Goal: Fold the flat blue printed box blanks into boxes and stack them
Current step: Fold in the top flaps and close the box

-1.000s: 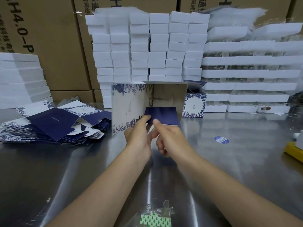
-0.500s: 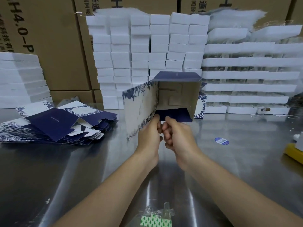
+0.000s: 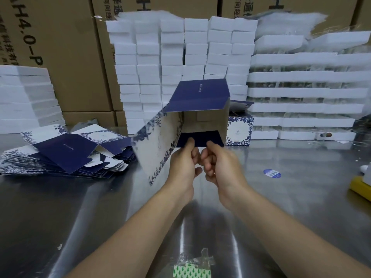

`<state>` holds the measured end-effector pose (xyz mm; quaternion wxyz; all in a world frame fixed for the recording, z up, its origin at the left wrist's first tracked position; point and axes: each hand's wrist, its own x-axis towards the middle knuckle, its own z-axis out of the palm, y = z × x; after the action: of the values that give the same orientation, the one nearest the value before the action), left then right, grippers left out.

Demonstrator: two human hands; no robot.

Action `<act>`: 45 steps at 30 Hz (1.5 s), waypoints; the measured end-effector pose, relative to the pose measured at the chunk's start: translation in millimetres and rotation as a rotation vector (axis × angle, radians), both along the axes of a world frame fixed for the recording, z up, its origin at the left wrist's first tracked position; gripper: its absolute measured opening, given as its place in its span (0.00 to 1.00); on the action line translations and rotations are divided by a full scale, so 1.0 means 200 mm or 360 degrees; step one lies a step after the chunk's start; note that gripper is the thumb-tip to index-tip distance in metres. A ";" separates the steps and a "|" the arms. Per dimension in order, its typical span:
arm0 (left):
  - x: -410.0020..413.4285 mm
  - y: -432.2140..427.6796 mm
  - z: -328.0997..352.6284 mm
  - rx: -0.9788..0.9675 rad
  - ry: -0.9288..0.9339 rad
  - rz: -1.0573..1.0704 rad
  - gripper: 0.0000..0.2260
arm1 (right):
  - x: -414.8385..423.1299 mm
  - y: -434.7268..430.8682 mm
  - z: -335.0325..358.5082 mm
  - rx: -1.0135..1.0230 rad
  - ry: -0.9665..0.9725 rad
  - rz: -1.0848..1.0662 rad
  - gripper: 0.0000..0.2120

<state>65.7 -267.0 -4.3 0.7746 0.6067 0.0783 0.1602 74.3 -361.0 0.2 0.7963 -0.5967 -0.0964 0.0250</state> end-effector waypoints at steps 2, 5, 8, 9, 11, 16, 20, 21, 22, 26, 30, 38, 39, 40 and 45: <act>0.00 0.00 0.00 0.0029 -0.0003 0.0006 0.26 | 0.00 0.00 0.01 -0.0047 -0.0008 -0.0004 0.20; 0.01 0.02 0.00 0.0038 0.0001 0.0016 0.25 | 0.01 -0.01 0.00 -0.0091 -0.0015 -0.0088 0.18; 0.01 0.02 0.00 0.0019 0.0030 0.0009 0.24 | 0.02 -0.02 0.00 -0.0048 -0.0057 -0.0192 0.19; 0.01 0.02 -0.01 0.0022 0.0043 0.0008 0.24 | 0.02 -0.02 0.00 -0.0043 -0.0075 -0.0212 0.19; 0.01 0.01 -0.01 0.0020 0.0065 0.0032 0.25 | 0.03 -0.02 0.00 -0.0032 -0.0083 -0.0243 0.19; 0.03 0.04 -0.02 -0.0114 0.0033 0.0196 0.21 | 0.03 -0.03 -0.01 -0.0054 -0.0045 -0.0256 0.19; 0.05 0.06 -0.03 -0.0070 0.0025 0.0236 0.18 | 0.03 -0.03 0.00 -0.0102 -0.0026 -0.0172 0.18; 0.05 0.06 -0.03 -0.0062 0.0025 0.0232 0.18 | 0.03 -0.03 0.00 -0.0119 -0.0010 -0.0155 0.18; 0.05 0.07 -0.03 -0.0062 0.0027 0.0227 0.18 | 0.03 -0.03 0.00 -0.0139 0.0005 -0.0142 0.19; 0.05 0.06 -0.04 -0.0094 0.0046 0.0185 0.17 | 0.03 -0.03 0.00 -0.0161 0.0052 -0.0046 0.17; 0.05 0.06 -0.03 -0.0171 0.0083 0.0127 0.20 | 0.02 -0.03 0.01 -0.0088 0.0044 -0.0054 0.17; 0.05 0.01 -0.05 0.0111 0.0000 -0.0083 0.25 | 0.01 -0.01 -0.01 -0.0106 -0.0030 0.0041 0.21; 0.05 0.01 -0.04 0.0102 -0.0002 -0.0062 0.24 | 0.02 -0.01 -0.01 -0.0125 -0.0036 0.0057 0.20; 0.06 0.02 -0.04 0.0077 0.0000 -0.0035 0.22 | 0.02 -0.01 -0.01 -0.0155 -0.0043 0.0066 0.19; 0.09 0.07 -0.07 0.0064 0.0102 0.0117 0.17 | 0.04 -0.02 -0.03 -0.0415 -0.0053 -0.0090 0.05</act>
<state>83.8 -252.2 -17.8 0.7530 0.6237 0.1222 0.1706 81.9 -365.1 -4.9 0.7107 -0.6979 -0.0888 0.0049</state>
